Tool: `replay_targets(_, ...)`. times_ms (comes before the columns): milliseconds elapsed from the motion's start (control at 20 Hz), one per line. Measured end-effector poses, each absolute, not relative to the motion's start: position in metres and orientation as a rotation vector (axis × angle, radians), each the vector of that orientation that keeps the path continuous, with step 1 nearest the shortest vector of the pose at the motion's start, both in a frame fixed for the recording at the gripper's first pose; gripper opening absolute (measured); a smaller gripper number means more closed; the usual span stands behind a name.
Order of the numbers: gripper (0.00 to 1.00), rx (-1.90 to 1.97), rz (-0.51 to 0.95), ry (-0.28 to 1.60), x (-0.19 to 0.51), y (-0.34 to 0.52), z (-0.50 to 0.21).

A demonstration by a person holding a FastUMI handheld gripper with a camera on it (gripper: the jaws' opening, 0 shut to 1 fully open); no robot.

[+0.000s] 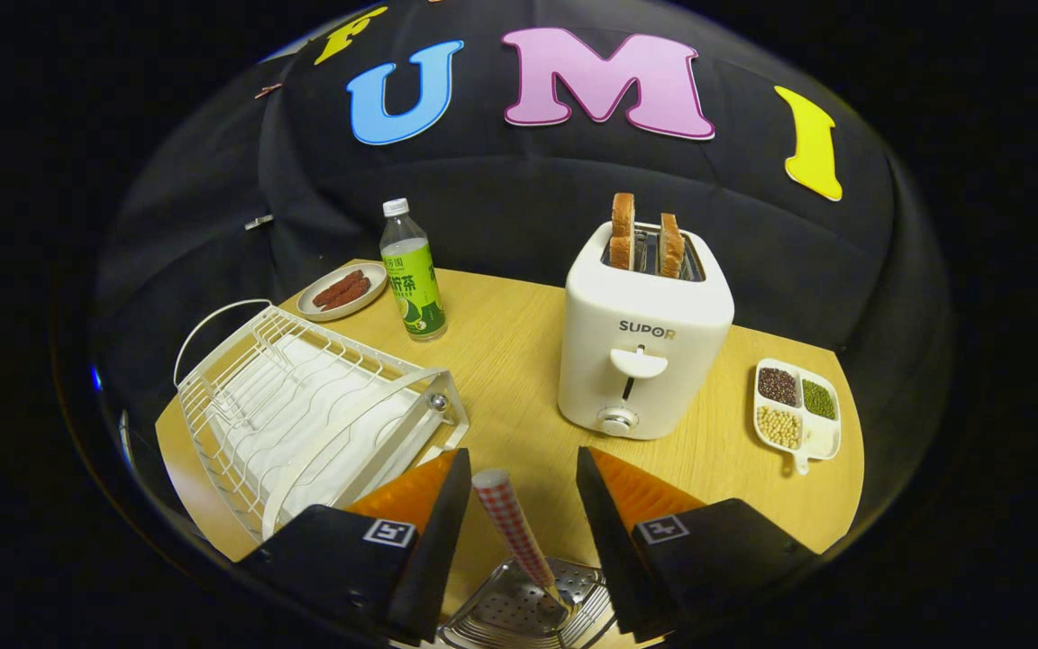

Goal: Take the plate from the dish rack, then take the spoon from the basket and place it into the plate.

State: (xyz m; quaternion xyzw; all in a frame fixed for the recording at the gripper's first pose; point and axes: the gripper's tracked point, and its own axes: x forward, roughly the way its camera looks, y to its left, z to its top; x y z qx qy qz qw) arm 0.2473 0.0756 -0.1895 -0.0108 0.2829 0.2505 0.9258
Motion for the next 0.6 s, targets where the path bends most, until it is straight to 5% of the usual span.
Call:
replay_targets(150, 0.4, -0.01, 0.51, 0.611, 0.245, 0.078, -0.192)
replay_targets(250, 0.3, 0.013, 0.528, 0.637, 0.24, 0.082, -0.193)
replay_targets(600, 0.15, -0.082, 0.485, 0.556, 0.243, 0.049, -0.17)
